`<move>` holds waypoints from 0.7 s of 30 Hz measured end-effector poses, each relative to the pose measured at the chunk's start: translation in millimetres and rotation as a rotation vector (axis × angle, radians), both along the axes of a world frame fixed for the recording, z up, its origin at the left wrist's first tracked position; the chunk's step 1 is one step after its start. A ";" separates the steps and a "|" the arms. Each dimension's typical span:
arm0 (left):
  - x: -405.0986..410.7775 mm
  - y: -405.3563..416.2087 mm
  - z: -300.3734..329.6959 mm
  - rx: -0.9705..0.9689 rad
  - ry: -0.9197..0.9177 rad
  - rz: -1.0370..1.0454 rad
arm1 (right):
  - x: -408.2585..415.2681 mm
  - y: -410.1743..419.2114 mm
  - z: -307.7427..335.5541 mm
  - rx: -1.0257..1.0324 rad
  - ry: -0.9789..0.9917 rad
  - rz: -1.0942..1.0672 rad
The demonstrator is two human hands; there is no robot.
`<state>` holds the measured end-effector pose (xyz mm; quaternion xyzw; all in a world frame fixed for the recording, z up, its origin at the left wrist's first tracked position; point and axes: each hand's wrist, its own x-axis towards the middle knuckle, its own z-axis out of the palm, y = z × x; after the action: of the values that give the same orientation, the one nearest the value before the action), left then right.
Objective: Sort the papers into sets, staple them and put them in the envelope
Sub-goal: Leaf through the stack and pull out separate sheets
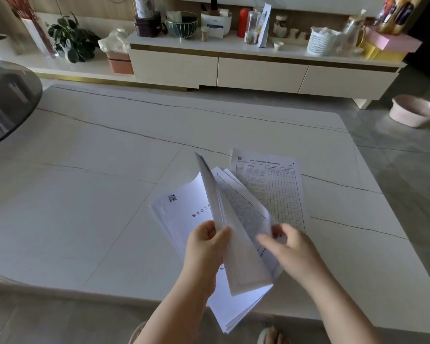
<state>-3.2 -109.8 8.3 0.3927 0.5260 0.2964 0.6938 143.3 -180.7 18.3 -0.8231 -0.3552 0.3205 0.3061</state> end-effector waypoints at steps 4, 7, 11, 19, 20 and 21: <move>-8.0 6.9 -1.3 0.107 0.129 0.024 | 18.8 -7.7 -3.3 0.028 -0.186 -0.067; -17.7 11.4 5.2 0.223 0.242 0.009 | 29.6 -10.0 -6.1 -0.046 -0.135 -0.091; -29.5 13.5 19.4 0.269 0.220 -0.008 | 37.1 -1.6 -6.6 -0.107 -0.211 -0.007; -48.4 24.7 33.6 0.280 0.121 0.019 | 81.6 42.2 53.4 -0.055 -0.462 0.129; -50.0 26.2 34.5 0.277 0.102 0.016 | 87.9 48.6 62.1 -0.064 -0.499 0.162; -51.6 27.7 34.8 0.271 0.089 0.010 | 94.0 54.7 70.3 -0.084 -0.540 0.192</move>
<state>-54.8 -82.1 43.1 0.4928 0.5134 0.3504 0.6089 237.3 -126.0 88.6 -0.8533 -0.4864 0.1314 0.1344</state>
